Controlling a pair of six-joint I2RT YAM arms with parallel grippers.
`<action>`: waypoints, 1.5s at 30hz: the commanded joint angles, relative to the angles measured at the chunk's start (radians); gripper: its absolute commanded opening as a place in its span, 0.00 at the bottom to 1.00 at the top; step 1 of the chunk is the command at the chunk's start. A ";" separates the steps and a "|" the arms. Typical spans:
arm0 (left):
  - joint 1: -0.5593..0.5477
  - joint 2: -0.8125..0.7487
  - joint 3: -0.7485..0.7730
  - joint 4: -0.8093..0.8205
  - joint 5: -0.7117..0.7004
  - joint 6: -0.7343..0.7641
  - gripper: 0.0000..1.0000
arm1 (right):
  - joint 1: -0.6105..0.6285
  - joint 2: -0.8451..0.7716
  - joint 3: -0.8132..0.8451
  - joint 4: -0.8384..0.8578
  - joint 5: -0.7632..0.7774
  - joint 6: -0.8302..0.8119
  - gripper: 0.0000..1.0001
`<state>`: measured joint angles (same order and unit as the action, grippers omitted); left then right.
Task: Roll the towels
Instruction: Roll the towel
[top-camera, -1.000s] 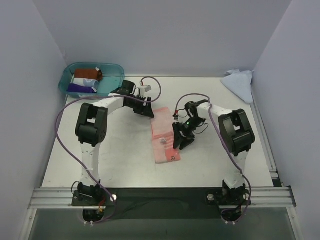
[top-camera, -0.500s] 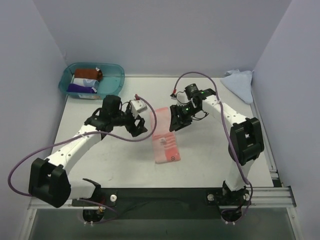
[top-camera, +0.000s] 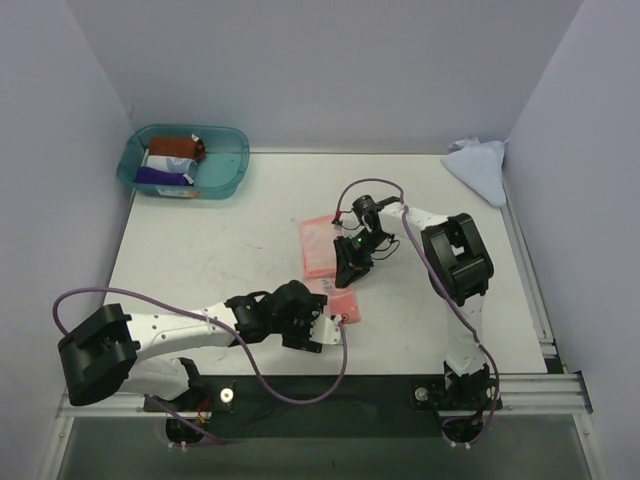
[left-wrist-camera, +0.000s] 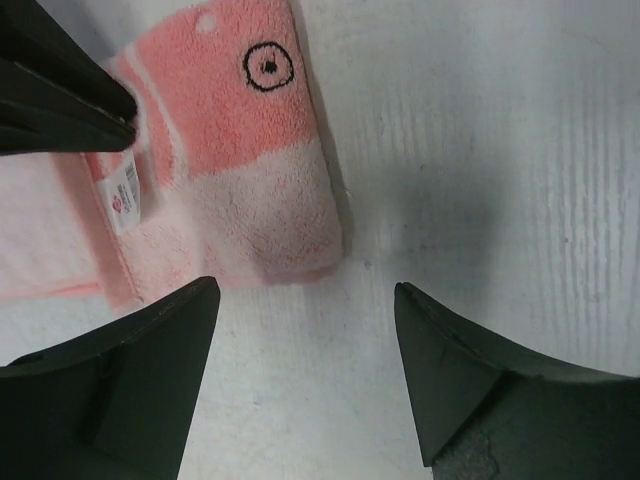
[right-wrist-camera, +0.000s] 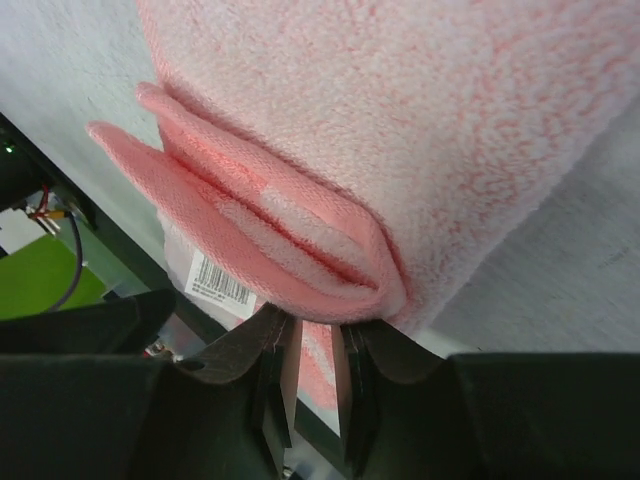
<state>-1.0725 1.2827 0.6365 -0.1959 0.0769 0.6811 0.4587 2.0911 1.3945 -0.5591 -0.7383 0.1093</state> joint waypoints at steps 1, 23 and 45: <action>-0.053 0.047 0.003 0.148 -0.141 0.093 0.81 | -0.020 0.021 -0.025 0.010 -0.001 0.029 0.20; 0.103 0.211 0.219 -0.256 0.289 -0.058 0.11 | -0.041 -0.055 -0.089 0.024 -0.033 0.020 0.01; 0.416 0.400 0.439 -0.462 0.886 -0.255 0.14 | -0.018 -0.083 -0.051 -0.012 0.002 -0.053 0.09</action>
<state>-0.7147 1.6386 1.0225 -0.6254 0.8310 0.4576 0.4534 2.0460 1.3544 -0.5262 -0.7364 0.0792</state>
